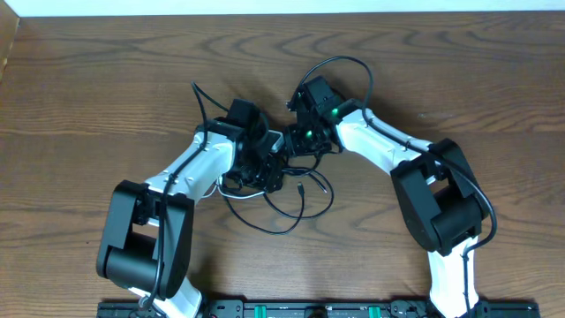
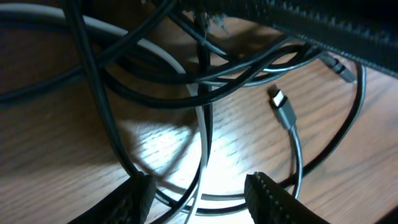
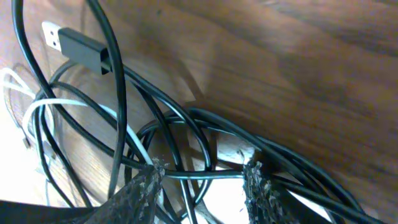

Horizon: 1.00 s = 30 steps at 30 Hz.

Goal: Untangle cables

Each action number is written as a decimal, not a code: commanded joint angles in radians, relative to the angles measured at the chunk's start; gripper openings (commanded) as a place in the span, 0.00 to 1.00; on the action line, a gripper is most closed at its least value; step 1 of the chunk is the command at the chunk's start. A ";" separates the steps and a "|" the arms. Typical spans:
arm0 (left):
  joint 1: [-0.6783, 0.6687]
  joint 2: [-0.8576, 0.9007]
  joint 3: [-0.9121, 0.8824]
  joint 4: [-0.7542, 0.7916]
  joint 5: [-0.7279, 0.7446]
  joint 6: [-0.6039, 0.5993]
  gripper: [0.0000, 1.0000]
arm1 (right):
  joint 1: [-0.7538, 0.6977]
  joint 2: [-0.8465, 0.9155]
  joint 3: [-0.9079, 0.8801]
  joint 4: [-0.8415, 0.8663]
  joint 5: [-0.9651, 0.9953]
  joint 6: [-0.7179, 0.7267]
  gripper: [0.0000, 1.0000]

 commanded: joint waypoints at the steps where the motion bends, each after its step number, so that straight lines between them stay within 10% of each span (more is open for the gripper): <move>1: -0.006 0.010 -0.003 0.025 0.004 -0.101 0.52 | -0.024 0.044 -0.007 -0.008 0.055 0.066 0.44; 18: -0.031 0.010 -0.034 -0.021 0.016 -0.126 0.40 | -0.025 0.045 -0.007 -0.009 0.077 0.125 0.45; 30: -0.030 0.002 0.024 -0.021 0.016 -0.126 0.08 | -0.023 0.045 -0.007 -0.008 0.081 0.115 0.45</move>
